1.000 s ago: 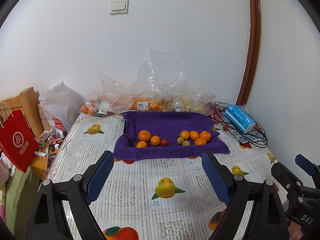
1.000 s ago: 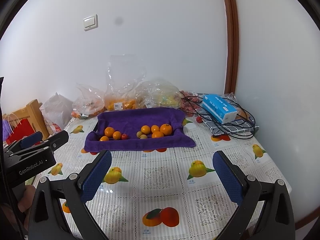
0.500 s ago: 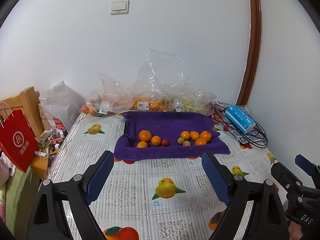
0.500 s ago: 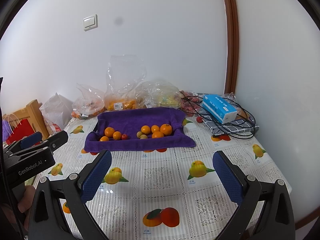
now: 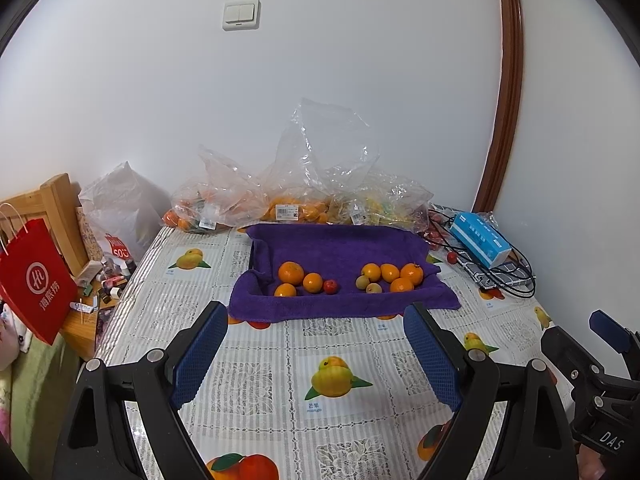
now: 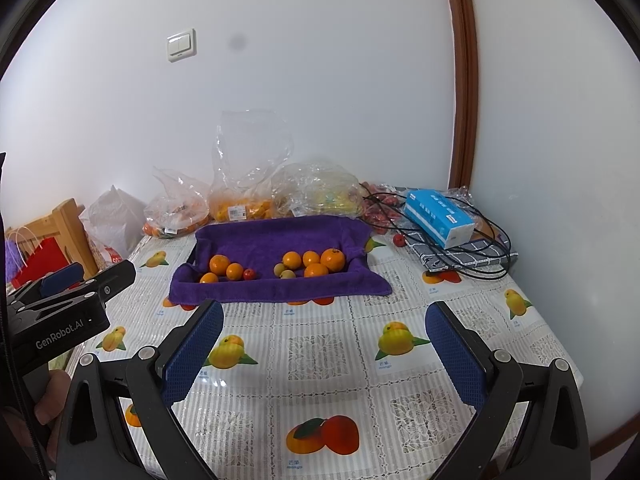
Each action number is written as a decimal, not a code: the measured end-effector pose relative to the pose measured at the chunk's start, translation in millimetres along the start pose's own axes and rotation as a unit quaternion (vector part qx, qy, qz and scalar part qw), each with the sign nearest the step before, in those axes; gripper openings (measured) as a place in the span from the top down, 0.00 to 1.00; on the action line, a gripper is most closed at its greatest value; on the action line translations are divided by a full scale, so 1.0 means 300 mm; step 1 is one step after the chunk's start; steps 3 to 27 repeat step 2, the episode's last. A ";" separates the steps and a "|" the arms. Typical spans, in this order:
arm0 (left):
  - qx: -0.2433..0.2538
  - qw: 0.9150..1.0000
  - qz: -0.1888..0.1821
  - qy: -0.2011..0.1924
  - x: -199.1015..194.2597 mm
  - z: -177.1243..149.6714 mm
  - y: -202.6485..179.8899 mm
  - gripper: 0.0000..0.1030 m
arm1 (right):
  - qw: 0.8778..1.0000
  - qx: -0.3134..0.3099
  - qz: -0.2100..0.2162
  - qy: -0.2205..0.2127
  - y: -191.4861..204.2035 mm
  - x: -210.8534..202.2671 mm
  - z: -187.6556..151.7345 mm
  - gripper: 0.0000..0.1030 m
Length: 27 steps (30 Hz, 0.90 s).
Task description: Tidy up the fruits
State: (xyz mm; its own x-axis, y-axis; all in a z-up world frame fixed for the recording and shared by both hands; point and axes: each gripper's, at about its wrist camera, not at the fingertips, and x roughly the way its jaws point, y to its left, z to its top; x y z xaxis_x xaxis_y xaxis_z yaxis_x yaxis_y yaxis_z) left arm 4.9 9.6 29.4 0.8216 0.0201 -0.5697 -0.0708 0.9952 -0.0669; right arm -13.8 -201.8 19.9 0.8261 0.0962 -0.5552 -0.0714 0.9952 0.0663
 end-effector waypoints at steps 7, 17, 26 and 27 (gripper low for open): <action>-0.001 1.000 0.002 -0.002 -0.003 0.001 0.002 0.13 | 1.000 0.000 0.000 -0.001 0.002 -0.001 0.002 0.03; -0.001 1.000 0.002 -0.002 -0.003 0.001 0.002 0.13 | 1.000 0.000 0.000 -0.001 0.002 -0.001 0.002 0.03; -0.001 1.000 0.002 -0.002 -0.003 0.001 0.002 0.13 | 1.000 0.000 0.000 -0.001 0.002 -0.001 0.002 0.03; -0.001 1.000 0.002 -0.002 -0.003 0.001 0.002 0.13 | 1.000 0.000 0.000 -0.001 0.002 -0.001 0.002 0.03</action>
